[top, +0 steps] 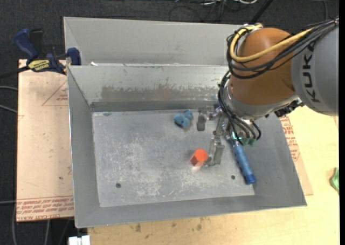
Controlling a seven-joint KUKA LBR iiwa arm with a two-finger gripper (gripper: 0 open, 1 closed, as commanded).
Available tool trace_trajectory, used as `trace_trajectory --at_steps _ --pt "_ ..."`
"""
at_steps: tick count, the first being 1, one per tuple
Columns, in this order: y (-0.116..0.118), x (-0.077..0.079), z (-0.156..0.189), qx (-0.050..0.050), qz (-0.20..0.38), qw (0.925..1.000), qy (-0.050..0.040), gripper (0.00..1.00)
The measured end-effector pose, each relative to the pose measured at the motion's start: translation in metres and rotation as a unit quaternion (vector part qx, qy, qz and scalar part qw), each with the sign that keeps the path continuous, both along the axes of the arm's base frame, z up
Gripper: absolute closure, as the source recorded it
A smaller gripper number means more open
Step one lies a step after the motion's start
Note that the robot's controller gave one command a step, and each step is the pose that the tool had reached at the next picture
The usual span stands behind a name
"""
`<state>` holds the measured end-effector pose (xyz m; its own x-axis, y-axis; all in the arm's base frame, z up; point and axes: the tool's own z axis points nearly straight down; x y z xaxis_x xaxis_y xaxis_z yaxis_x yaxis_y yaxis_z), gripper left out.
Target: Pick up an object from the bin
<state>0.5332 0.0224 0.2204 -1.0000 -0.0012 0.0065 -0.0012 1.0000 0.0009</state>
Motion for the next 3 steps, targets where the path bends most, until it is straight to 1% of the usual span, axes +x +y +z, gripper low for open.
trace_trajectory --at_steps 1,2,3 --pt "-0.022 -0.011 -0.151 0.001 0.069 0.9976 -0.0083 0.00" --pt "-0.073 0.025 -0.144 -0.001 0.046 0.9989 -0.0081 0.00" --pt "-0.049 0.034 -0.150 0.001 0.054 0.9985 -0.0052 0.00"
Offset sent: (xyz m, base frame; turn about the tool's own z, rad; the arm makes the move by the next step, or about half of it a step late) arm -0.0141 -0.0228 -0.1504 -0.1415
